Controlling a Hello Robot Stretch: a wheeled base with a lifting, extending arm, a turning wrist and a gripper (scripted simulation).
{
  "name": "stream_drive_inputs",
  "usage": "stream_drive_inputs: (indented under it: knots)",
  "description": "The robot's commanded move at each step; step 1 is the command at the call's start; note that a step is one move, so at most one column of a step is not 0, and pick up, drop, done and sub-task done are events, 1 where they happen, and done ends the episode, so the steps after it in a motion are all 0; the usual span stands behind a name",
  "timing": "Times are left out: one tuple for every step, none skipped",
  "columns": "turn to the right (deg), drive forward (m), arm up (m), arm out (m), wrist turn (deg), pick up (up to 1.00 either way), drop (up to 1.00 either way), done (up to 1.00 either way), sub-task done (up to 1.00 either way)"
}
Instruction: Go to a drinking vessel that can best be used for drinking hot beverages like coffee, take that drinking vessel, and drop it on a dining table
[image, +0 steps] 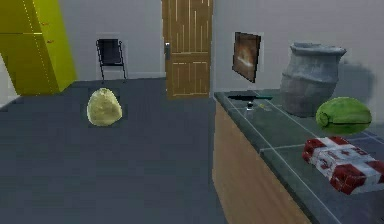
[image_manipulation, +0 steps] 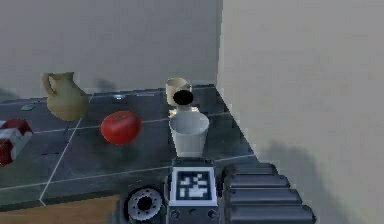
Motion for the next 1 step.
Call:
stream_drive_inputs:
  knots:
    - [0.0,0.0,0.0,0.5,0.0,0.0,0.0,0.0,0.0]
